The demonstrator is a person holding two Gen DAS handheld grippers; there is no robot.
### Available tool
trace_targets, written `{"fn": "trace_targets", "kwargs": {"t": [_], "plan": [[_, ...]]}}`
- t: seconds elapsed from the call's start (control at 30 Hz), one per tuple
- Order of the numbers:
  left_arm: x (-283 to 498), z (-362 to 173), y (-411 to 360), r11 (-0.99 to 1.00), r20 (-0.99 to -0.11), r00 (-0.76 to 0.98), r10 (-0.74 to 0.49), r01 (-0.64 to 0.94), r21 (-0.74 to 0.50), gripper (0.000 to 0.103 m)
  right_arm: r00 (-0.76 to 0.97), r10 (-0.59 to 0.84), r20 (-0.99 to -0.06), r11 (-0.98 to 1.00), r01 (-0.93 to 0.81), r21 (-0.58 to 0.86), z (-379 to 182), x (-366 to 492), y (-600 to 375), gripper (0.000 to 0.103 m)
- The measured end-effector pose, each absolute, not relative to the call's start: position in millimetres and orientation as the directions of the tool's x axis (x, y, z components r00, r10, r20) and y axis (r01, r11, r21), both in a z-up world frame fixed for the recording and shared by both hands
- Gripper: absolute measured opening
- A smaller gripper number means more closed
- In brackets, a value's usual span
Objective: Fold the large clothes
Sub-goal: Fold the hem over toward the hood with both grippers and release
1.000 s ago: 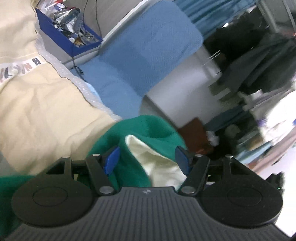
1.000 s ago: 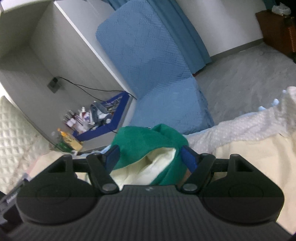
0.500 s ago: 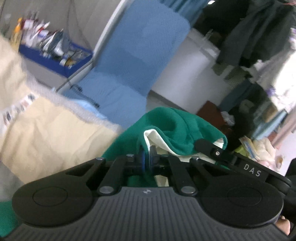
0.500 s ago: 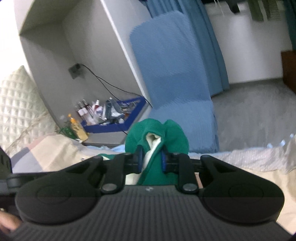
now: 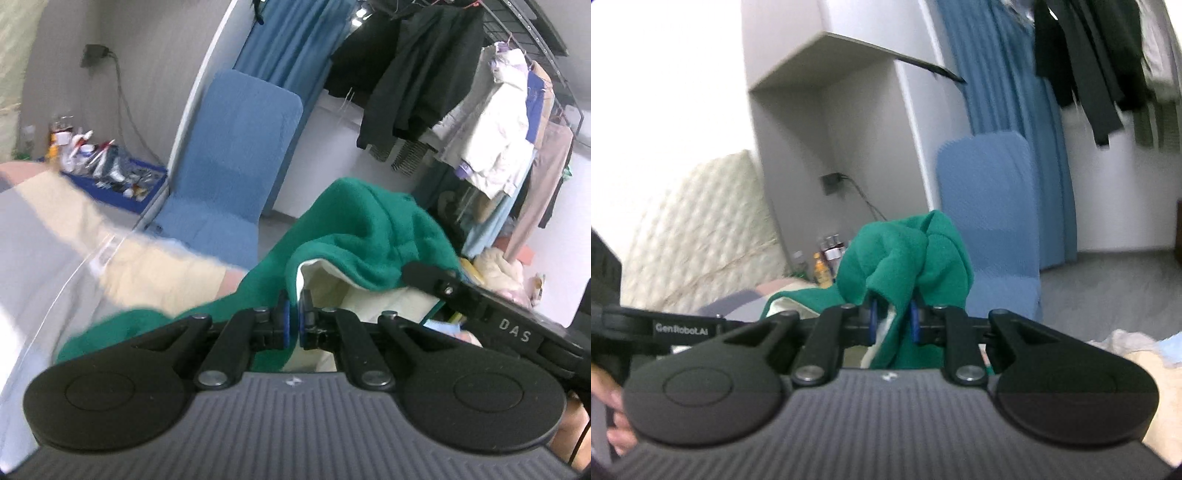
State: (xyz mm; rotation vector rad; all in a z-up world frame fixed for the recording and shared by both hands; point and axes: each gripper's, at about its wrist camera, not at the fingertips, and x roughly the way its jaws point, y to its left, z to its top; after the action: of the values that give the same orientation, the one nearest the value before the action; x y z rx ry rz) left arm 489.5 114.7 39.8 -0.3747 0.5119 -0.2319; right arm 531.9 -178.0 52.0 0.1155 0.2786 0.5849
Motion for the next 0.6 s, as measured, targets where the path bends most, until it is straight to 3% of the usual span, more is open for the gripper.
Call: {"fn": "trace_targets", "kwargs": {"t": [0.27, 0.47, 0.6], "plan": [[309, -3, 79, 0.895, -0.482, 0.825, -0.295, 0.063, -0.441, 0.005, 0.786, 0.563, -0.256, 0.824, -0.560, 0.090, 24, 376, -192, 0.020], [234, -68, 53, 0.889, -0.561, 0.775, -0.291, 0.003, -0.457, 0.006, 0.758, 0.526, -0.385, 0.833, -0.551, 0.053, -35, 298, -200, 0.020], [204, -85, 53, 0.884, -0.573, 0.770, -0.279, -0.028, -0.467, 0.007, 0.718, 0.501, -0.483, 0.847, -0.522, 0.102, -72, 282, -213, 0.022]]}}
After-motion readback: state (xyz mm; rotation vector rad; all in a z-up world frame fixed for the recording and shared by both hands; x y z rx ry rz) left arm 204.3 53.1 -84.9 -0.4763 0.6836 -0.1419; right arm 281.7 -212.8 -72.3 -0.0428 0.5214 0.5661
